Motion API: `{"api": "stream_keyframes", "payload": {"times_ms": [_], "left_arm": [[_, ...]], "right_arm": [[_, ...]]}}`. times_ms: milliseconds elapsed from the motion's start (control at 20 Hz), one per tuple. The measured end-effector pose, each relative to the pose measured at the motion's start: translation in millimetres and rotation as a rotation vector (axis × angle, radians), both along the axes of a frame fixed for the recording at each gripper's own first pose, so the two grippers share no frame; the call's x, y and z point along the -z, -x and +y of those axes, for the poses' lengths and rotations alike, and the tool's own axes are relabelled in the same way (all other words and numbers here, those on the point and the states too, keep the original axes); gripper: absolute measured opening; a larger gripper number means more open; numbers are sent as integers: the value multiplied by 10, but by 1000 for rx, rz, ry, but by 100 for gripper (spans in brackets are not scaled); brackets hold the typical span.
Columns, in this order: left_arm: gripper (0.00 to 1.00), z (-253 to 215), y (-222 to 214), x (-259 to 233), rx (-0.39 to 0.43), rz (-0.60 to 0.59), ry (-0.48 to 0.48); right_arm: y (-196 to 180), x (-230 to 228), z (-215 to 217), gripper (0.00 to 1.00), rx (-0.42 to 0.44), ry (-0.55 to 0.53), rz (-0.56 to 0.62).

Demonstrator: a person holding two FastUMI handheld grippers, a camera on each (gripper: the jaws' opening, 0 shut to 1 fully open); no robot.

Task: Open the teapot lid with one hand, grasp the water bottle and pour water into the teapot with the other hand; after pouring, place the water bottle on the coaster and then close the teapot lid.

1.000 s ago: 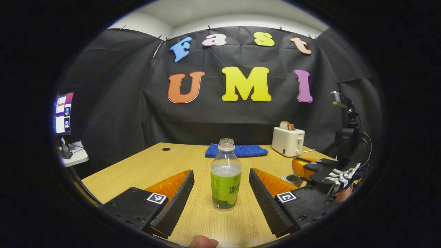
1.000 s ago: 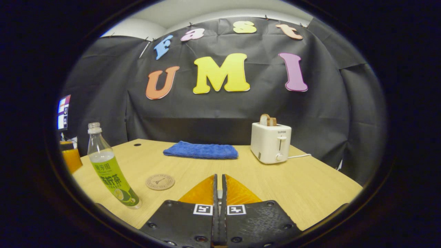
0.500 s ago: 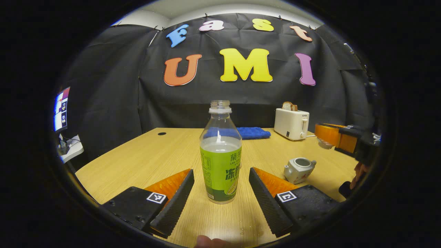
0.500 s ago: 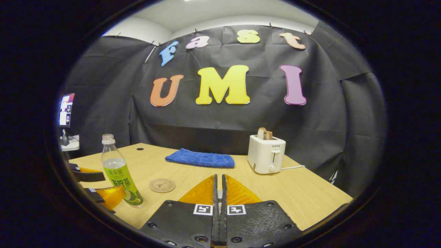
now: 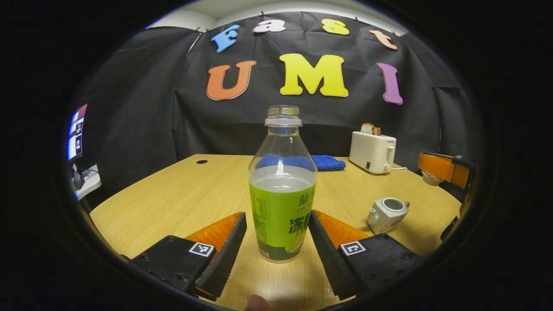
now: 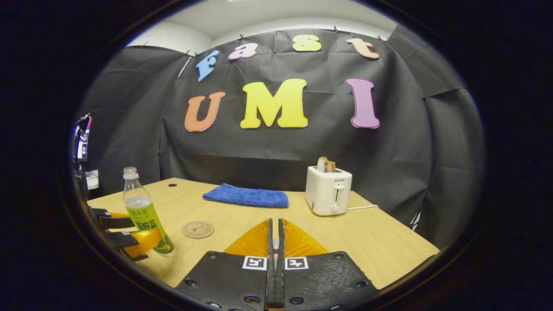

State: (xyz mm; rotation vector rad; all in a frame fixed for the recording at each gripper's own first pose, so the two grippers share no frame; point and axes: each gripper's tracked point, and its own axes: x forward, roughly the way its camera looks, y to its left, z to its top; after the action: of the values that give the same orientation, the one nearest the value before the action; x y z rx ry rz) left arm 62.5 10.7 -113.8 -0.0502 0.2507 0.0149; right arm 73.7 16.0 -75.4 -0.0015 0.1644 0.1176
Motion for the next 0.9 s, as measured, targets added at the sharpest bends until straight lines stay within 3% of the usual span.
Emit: {"api": "stream_keyframes", "payload": {"times_ms": [200, 500, 900], "left_arm": [[80, 10, -25, 14, -2, 3, -42], [77, 79, 42, -44, -12, 59, -169], [76, 220, 68, -341, 50, 54, -676]], "right_arm": [[0, 61, -4, 0, -11, 4, 23], [38, -15, -186, 0, -8, -11, 15], [63, -15, -557, 0, 7, -24, 22]]}}
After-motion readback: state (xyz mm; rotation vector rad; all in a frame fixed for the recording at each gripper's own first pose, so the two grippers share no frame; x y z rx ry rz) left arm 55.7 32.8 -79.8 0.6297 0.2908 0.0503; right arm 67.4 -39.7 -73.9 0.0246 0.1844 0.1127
